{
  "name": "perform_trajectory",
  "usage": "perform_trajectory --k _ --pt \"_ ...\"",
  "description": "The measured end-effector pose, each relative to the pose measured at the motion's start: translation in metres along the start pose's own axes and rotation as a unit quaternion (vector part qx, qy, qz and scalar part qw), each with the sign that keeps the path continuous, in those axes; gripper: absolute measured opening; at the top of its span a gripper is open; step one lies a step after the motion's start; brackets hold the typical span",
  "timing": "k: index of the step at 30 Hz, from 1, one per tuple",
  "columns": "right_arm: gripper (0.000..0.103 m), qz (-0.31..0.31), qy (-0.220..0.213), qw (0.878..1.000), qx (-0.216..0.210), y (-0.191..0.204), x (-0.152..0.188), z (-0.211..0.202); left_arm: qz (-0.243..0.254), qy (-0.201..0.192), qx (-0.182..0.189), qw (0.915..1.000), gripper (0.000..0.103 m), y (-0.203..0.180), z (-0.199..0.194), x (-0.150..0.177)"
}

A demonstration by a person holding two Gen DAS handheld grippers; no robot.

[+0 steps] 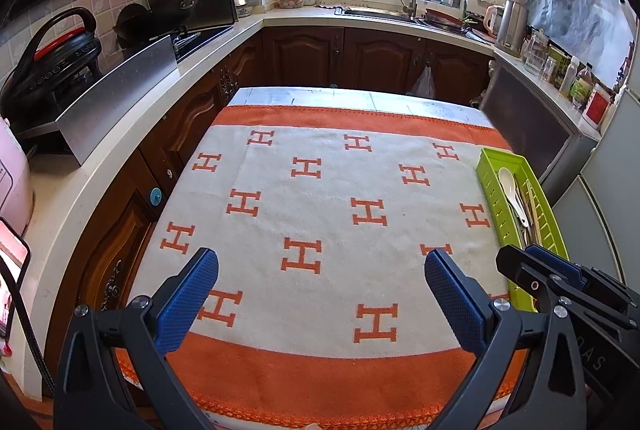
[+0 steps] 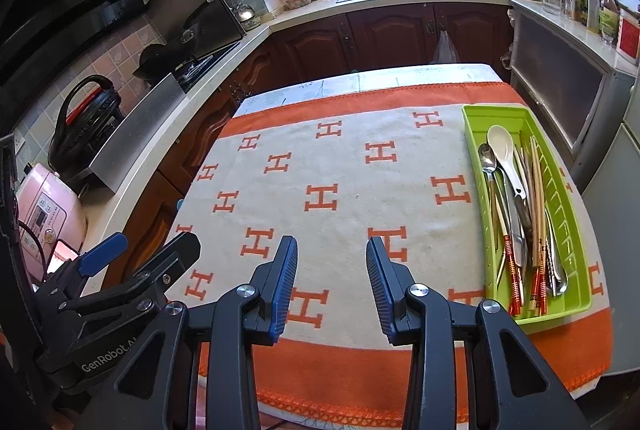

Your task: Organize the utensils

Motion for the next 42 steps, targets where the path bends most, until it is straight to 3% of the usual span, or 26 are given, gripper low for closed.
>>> perform_trajectory --k 42 --pt "0.036 0.001 0.003 1.000 0.008 0.0014 0.0077 0.0068 0.002 0.002 -0.008 1.0000 0.102 0.0063 0.0061 0.0057"
Point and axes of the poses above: each gripper's, at about its wrist camera, not at the fingertips, and z roughly the way its jaws point, y to its left, x to its underside, the point moved 1 cm from there along z, roughly the way its jaws point, and after that the axes turned 8 degrees about -y, right-handed, at the moved point
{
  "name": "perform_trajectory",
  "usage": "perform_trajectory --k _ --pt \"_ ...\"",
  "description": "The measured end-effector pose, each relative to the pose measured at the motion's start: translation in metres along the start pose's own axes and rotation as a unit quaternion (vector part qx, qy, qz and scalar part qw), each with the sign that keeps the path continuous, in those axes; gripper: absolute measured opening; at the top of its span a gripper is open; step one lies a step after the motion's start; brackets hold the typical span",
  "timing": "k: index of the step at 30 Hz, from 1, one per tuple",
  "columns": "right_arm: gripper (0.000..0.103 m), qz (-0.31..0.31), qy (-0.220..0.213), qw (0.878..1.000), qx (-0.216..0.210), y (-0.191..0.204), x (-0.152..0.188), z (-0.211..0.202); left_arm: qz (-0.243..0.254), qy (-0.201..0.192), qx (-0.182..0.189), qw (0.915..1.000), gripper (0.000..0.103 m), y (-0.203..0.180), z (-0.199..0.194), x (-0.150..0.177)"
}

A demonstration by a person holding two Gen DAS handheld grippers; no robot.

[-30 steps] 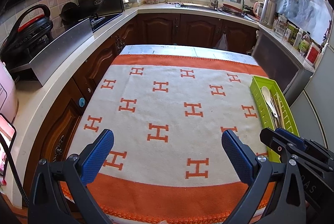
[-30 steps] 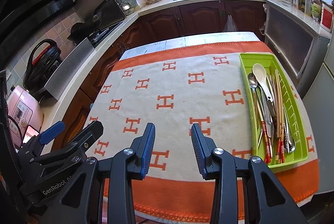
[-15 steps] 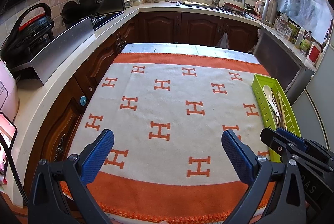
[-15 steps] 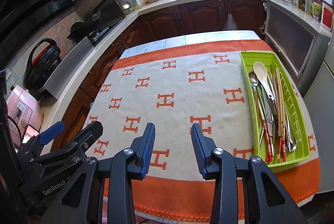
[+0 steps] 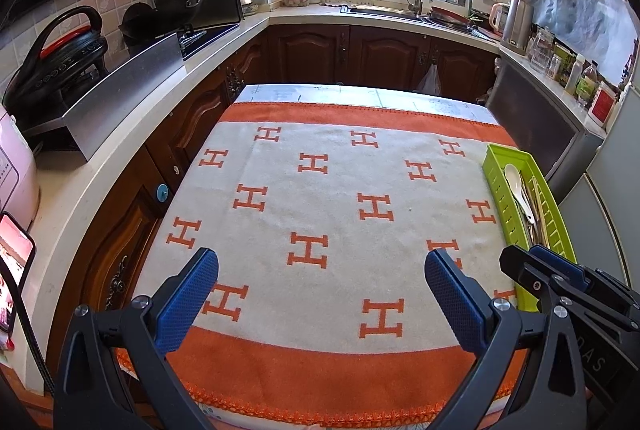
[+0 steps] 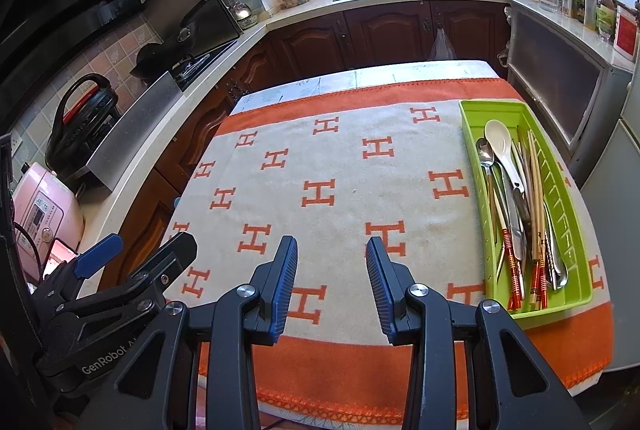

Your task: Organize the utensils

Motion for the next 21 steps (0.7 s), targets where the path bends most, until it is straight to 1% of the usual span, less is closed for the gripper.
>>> perform_trajectory --k 10,21 --pt "0.036 0.001 0.000 1.000 0.000 0.005 0.002 -0.002 -0.004 0.008 -0.003 0.9999 0.102 0.003 -0.002 0.003" --pt "0.036 0.001 -0.001 1.000 0.000 0.006 0.002 -0.003 -0.010 0.005 -0.001 0.9999 0.102 0.009 -0.010 0.005"
Point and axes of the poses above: each gripper's, at about its wrist camera, not at the fingertips, and z roughly the way its jaws point, y to its left, x to its underside, the point moved 1 cm from there along z, roughly the way its jaws point, and after that the axes turned 8 degrees about -y, right-handed, at the moved point
